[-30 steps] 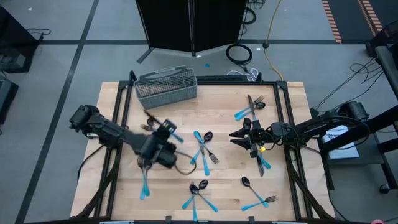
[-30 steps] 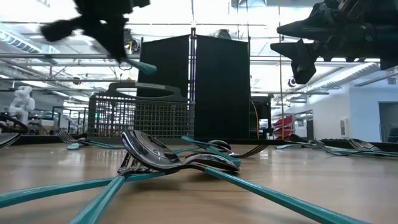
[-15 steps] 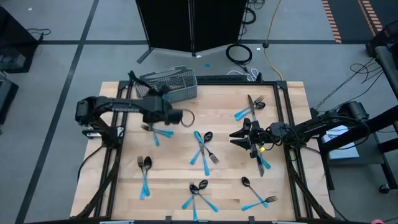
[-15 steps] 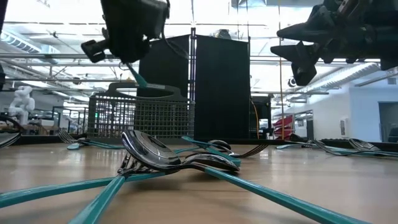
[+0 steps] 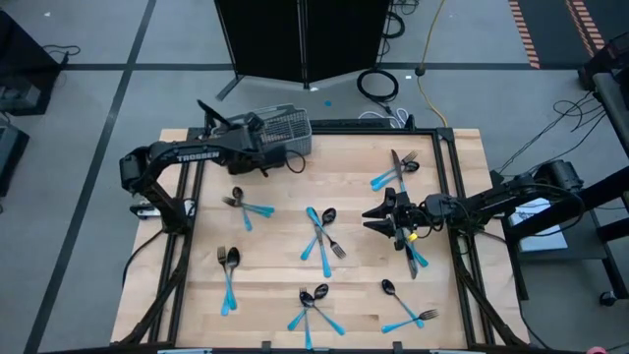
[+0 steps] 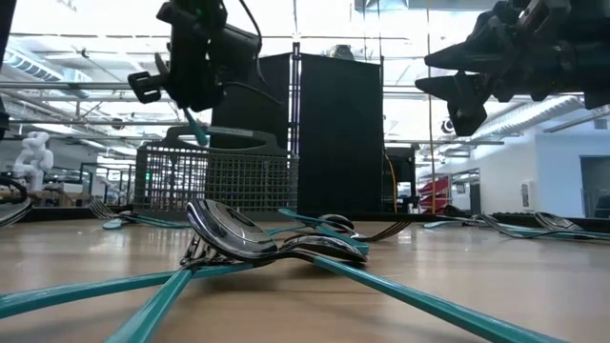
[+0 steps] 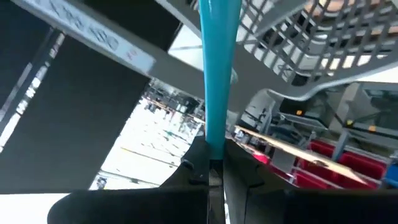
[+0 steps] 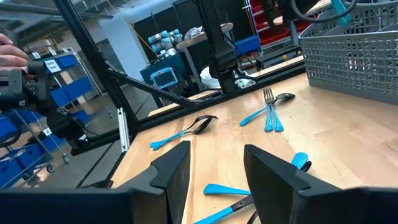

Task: Sort silverware
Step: Put the blue knife into the silverware basket

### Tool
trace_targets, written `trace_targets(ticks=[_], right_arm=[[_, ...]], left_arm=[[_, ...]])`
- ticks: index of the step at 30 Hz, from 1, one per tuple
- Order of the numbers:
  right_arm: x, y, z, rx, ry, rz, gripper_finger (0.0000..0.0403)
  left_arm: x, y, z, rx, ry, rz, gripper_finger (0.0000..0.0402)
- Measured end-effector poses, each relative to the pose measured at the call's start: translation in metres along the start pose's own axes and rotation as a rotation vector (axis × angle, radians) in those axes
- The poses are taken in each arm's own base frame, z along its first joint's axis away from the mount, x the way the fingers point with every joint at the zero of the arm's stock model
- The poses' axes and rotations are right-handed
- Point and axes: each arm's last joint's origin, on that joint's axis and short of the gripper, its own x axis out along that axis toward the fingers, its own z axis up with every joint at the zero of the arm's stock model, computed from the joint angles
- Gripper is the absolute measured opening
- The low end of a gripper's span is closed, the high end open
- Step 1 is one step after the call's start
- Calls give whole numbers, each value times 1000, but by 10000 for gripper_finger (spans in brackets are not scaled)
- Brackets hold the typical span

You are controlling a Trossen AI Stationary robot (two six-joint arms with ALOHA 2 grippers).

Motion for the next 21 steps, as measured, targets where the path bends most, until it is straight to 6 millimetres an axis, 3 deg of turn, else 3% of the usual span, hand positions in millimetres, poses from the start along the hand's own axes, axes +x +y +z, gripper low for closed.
trace_targets(ticks=[9,21], right_arm=[[0,0,0,7,0,0,144],[0,0,0,7,2,0,144]], left_arm=[[2,13,14,97,-66,47,18],[30,16,45,249,1,-30,26]])
